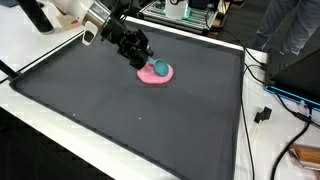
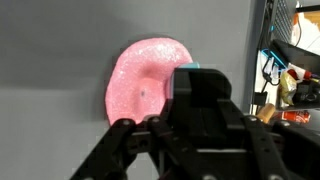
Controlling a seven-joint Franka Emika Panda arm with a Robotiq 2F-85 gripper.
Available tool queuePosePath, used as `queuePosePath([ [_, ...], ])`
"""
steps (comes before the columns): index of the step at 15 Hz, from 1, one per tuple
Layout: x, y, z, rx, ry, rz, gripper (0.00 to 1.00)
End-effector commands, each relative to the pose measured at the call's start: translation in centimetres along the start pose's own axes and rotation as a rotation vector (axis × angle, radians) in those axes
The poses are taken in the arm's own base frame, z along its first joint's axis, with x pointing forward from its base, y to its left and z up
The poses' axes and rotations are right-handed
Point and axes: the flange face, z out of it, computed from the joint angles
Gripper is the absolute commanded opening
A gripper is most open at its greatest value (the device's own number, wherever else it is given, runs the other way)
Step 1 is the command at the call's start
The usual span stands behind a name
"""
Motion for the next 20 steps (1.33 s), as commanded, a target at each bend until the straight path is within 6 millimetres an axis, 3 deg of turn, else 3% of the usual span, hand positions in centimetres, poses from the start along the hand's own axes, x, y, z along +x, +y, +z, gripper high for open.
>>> queuePosePath([
  [1,0.3,2.8,1.3,-0.040,0.000,0.042,0.25],
  [12,0.7,3.9,1.9,-0.024,-0.019,0.085,0.25],
  [20,0.7,3.4,1.8,-0.008,-0.019,0.087,0.25],
])
